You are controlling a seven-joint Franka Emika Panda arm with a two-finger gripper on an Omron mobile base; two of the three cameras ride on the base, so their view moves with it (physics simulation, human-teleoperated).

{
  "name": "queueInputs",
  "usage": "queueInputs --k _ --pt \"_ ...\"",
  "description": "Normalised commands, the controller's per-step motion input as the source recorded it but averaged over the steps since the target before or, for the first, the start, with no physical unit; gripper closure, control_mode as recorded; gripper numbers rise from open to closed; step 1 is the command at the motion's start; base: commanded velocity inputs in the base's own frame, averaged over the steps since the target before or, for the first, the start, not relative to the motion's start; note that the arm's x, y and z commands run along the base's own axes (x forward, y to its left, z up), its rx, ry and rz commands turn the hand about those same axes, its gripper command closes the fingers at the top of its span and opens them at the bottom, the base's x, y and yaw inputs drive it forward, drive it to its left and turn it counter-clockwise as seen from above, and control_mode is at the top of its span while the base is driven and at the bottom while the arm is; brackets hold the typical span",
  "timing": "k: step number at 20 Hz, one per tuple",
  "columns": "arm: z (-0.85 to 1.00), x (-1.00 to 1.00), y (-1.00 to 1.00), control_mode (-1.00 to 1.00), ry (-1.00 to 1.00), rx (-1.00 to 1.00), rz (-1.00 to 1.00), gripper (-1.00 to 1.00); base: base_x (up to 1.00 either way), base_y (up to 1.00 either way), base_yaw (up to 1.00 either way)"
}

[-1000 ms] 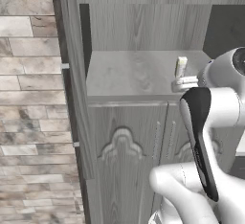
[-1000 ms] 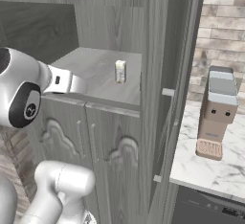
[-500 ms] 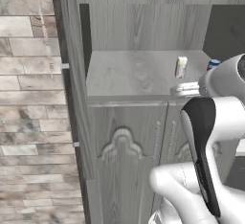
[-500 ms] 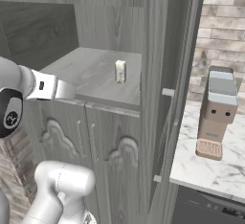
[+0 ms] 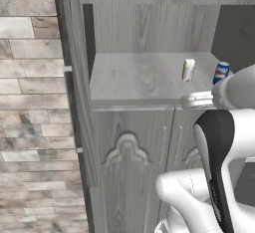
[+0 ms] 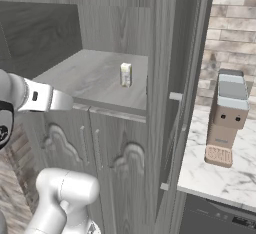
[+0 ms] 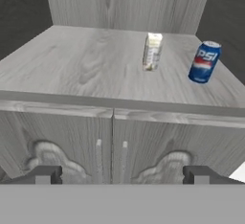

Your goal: Pick the boxed drink, boxed drink, can from the counter and place them in the open cabinet.

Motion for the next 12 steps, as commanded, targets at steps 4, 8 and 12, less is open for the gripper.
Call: queueInputs --k 4,8,12 --pt "0.0 -0.02 0.0 -1.0 0.01 0.0 0.0 -1.0 0.0 0.0 0.0" --pt "0.0 0.0 0.0 -1.0 0.03 0.0 0.01 -1.0 0.0 0.0 0.0" --pt "0.0 0.0 0.0 -1.0 0.02 0.0 0.04 -1.0 0.0 0.0 0.0"
